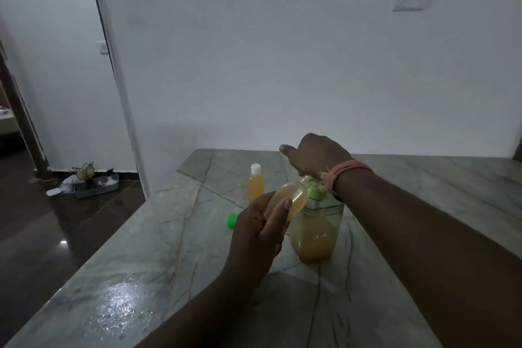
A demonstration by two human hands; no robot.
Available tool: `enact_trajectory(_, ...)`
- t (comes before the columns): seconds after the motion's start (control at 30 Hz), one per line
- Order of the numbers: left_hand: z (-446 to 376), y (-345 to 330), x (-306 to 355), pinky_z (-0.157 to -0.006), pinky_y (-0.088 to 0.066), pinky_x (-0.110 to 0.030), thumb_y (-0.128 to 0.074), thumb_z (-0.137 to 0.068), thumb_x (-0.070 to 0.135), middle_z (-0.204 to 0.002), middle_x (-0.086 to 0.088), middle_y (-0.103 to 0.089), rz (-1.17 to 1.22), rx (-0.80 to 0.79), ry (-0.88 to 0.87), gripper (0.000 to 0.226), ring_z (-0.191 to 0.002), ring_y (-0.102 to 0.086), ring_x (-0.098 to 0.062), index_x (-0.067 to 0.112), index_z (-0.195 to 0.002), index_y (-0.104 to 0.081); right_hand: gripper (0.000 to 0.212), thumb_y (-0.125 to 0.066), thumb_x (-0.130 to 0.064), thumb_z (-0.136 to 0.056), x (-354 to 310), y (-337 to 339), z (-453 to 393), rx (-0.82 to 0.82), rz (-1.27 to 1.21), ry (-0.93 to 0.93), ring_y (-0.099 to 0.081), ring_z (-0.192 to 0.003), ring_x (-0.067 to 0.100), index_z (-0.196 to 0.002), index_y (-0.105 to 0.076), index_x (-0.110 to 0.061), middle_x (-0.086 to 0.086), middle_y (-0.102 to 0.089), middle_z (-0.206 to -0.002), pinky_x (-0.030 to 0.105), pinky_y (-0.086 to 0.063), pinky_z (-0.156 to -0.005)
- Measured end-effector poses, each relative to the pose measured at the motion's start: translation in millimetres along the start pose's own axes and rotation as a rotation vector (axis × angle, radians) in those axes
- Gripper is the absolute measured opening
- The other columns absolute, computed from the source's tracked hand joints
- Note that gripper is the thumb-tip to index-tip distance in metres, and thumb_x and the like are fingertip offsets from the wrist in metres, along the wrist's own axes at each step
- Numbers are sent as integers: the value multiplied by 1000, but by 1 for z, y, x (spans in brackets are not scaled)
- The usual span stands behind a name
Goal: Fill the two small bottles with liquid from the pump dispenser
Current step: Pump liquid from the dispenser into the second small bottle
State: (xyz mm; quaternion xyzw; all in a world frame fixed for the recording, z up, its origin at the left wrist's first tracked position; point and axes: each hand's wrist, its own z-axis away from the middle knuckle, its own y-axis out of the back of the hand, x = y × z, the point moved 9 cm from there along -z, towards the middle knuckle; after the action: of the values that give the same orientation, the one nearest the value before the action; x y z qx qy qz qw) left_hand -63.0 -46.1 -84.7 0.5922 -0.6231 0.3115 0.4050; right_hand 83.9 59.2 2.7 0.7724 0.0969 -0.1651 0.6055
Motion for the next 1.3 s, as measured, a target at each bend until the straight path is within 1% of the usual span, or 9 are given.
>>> enact_trajectory(0.13,0,2,-1,-43,-41,-25,-53,-101,32,-61,3,-58,-7,8,7,17,-48,-49,-13,22,-107,-65,50,-43,-60,-95,-4,3,4,12,42,-3,-66,-87,28,-73,-55,-16,7,-70,-91,36,-52,-84)
enact_trajectory(0.4,0,0,3,-42,-41,-28,-51,-102,31,-61,0,-58,-7,1,-29,18,-47,-50,-16,19,-103,-65,53,-42,-62,-94,-2,10,1,50,-8,21,-65,-82,28,-77,-62,-15,6,-71,-89,37,-51,-83)
enact_trajectory(0.5,-1,1,-2,-43,-43,-25,-51,-103,30,-63,0,-58,-19,-3,-21,18,-48,-51,-14,20,-108,-64,55,-41,-62,-94,0,4,-2,57,-30,16,-66,-84,28,-82,-66,-14,6,-73,-92,37,-51,-84)
enact_trajectory(0.77,2,2,3,-41,-41,-26,-51,-103,30,-62,0,-57,-19,-2,-19,15,-48,-50,-15,23,-104,-65,49,-43,-60,-94,-3,6,4,43,20,21,-66,-89,30,-82,-61,-16,8,-72,-97,38,-51,-87)
enact_trajectory(0.87,4,2,7,-40,-40,-27,-51,-104,29,-61,-1,-55,-11,2,-32,18,-47,-49,-16,17,-103,-65,47,-45,-59,-94,-11,12,7,38,67,54,-62,-88,30,-74,-52,-18,6,-64,-90,37,-51,-85)
enact_trajectory(1.03,1,2,3,-41,-41,-26,-50,-103,29,-62,-1,-57,-27,1,-38,19,-46,-50,-13,17,-107,-64,54,-43,-61,-93,-2,4,0,55,-47,29,-66,-81,28,-83,-66,-13,7,-72,-90,37,-52,-82)
enact_trajectory(1.1,1,2,3,-41,-40,-24,-51,-103,28,-63,-1,-57,-19,-3,-41,19,-47,-50,-12,16,-107,-65,52,-45,-59,-93,0,1,-2,51,-21,22,-65,-82,29,-81,-66,-14,8,-72,-91,35,-49,-78)
enact_trajectory(1.2,1,2,4,-41,-39,-23,-50,-103,27,-63,-2,-56,-18,-5,-49,20,-47,-49,-11,13,-103,-65,47,-47,-59,-93,-2,3,-3,54,28,11,-65,-88,30,-72,-58,-18,7,-71,-94,34,-49,-80)
enact_trajectory(1.3,1,2,4,-42,-40,-24,-51,-103,29,-64,-3,-56,-26,-5,-34,21,-48,-50,-12,14,-104,-64,46,-46,-59,-93,-4,4,0,44,32,17,-65,-92,30,-78,-59,-17,7,-71,-98,35,-50,-84)
